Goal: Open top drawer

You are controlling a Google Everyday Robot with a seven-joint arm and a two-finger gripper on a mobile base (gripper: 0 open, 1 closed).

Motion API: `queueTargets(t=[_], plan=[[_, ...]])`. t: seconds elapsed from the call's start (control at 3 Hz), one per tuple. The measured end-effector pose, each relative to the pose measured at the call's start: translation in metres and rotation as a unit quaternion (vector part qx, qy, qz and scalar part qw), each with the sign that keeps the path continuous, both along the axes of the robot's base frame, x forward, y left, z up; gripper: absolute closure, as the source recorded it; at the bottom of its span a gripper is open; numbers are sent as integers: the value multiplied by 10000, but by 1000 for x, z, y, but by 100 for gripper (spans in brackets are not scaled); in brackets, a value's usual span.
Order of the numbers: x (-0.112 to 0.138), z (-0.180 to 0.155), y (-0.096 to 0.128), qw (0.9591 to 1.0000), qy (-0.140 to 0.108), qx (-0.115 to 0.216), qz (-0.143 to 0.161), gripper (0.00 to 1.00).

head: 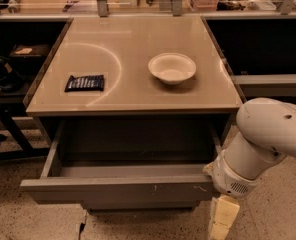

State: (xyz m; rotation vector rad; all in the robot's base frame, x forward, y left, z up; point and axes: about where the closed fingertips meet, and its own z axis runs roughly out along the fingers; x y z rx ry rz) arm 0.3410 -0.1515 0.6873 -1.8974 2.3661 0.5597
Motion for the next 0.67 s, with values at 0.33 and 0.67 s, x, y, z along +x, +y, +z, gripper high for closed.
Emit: queueTargets(t=[0.33, 0.67], plan=[[19, 3, 6, 9999, -120, 54, 6, 0], [28, -15, 14, 10000, -15, -23, 47, 0]])
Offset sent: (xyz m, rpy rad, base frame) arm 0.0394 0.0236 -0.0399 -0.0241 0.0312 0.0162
